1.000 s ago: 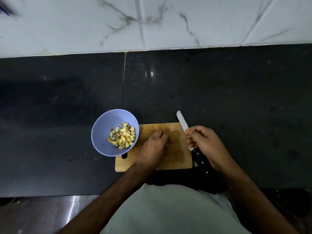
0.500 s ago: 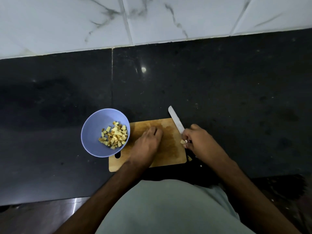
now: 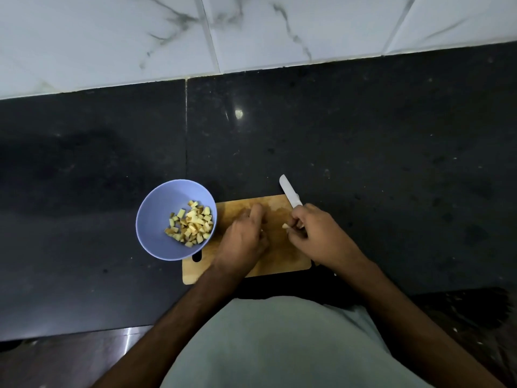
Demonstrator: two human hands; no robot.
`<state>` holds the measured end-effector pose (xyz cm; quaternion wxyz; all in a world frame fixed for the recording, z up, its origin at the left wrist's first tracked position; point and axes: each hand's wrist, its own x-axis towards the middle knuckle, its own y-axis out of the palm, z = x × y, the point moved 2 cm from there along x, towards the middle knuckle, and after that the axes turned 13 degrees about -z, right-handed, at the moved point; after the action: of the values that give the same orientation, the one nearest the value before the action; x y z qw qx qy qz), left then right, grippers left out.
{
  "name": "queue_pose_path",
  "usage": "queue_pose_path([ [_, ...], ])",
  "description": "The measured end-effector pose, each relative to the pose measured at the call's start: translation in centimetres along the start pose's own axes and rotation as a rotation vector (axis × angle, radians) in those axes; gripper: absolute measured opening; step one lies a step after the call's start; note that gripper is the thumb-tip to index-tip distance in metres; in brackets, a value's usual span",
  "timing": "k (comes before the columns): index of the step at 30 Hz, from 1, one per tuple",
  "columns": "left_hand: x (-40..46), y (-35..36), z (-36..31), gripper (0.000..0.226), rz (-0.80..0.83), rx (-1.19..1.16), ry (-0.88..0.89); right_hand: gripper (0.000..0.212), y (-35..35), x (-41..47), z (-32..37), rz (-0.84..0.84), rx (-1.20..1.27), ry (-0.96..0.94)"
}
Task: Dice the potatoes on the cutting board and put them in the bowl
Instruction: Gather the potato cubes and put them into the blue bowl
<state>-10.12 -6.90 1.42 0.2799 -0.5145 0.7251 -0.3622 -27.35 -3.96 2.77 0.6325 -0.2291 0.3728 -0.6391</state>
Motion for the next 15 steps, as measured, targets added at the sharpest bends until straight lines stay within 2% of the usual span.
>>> queue_pose_path([
  [2,-0.5,-0.1,0.5,0.024,-0.018,-0.152,-0.118,0.006,0.4,0.1,0.5,-0.005,0.147,0.105],
  [3,-0.8,-0.1,0.9,0.024,-0.033,-0.262,-0.205,0.004,0.7,0.2,0.8,0.006,0.294,0.222],
  [6,-1.6,-0.1,1.3,0.017,-0.029,-0.713,-0.501,0.017,1.2,0.2,1.9,0.087,0.95,0.6],
  [8,-1.9,-0.2,0.9,0.017,0.011,-1.119,-0.707,0.021,0.9,0.0,2.1,0.147,1.217,0.617],
  [9,-1.9,-0.3,0.7,0.021,0.039,-1.274,-0.811,0.02,0.7,-0.1,2.0,0.174,1.278,0.583],
  [11,-2.0,-0.5,0.6,0.023,0.105,-1.425,-0.96,0.022,0.6,-0.2,1.7,0.201,1.324,0.521],
  [13,-2.2,-0.2,0.3,0.019,0.187,-1.5,-1.014,0.029,0.7,-0.2,1.4,0.151,1.326,0.533],
  [15,-2.2,0.1,0.0,0.024,0.263,-1.516,-1.02,0.04,0.5,-0.3,1.3,0.034,1.211,0.582],
])
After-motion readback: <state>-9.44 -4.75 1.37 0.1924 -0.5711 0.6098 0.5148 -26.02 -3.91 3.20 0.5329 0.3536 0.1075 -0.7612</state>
